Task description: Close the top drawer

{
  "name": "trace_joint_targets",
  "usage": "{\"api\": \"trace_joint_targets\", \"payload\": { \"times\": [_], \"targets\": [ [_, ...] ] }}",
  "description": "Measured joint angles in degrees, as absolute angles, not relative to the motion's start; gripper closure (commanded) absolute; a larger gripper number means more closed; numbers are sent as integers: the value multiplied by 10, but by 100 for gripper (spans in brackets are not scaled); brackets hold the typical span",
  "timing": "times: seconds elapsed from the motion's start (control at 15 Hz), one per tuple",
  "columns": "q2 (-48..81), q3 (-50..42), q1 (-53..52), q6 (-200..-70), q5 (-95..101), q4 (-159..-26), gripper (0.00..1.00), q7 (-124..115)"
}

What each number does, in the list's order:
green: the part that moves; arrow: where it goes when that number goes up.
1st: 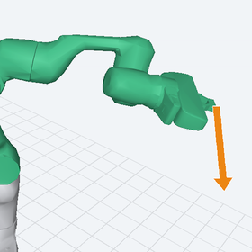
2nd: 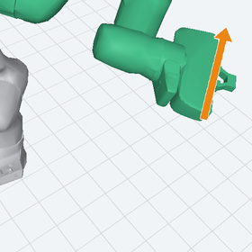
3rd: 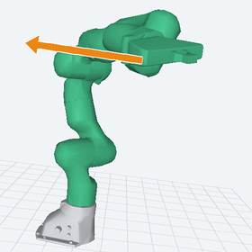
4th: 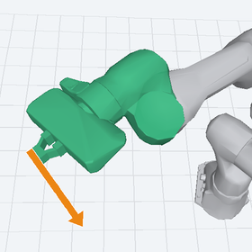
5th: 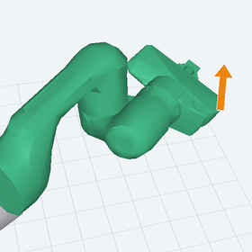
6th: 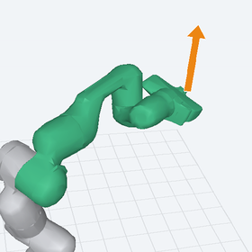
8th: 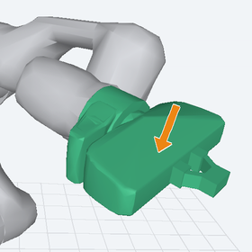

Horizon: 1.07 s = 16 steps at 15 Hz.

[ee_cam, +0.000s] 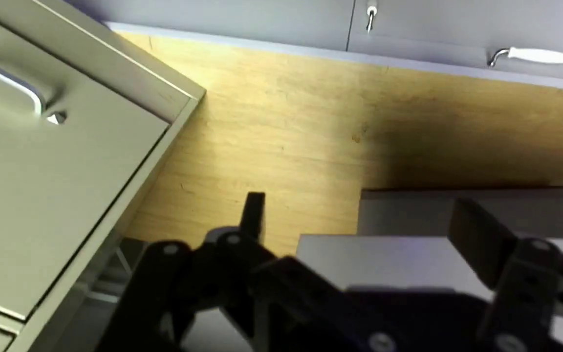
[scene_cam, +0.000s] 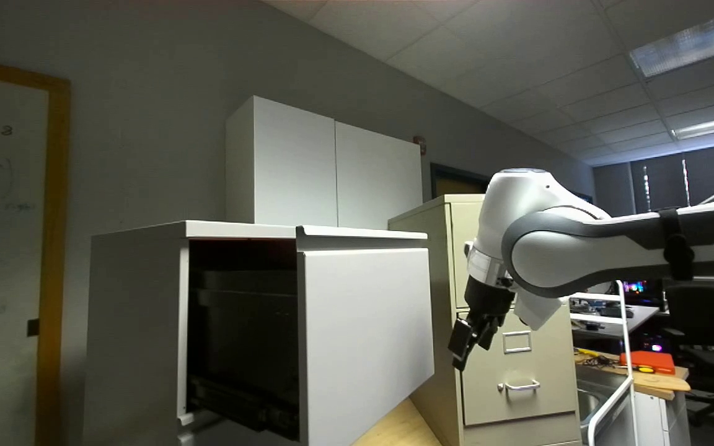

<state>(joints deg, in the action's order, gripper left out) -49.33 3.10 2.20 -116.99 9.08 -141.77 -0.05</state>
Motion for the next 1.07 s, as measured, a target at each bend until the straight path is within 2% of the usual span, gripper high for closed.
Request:
{"api": "trace_joint_targets", "payload": {
  "times": [0.33, 0.53, 0.73, 1.07],
  "targets": [
    [-478, 57, 3, -1220, 89, -1371, 73, -12],
    [-464, 70, -7, -1252, 88, -1344, 92, -17],
    [-446, 77, -18, -1284, 84, -1319, 98, -17],
    [-412, 78, -32, -1295, 66, -1284, 94, -17]
  ]
}}
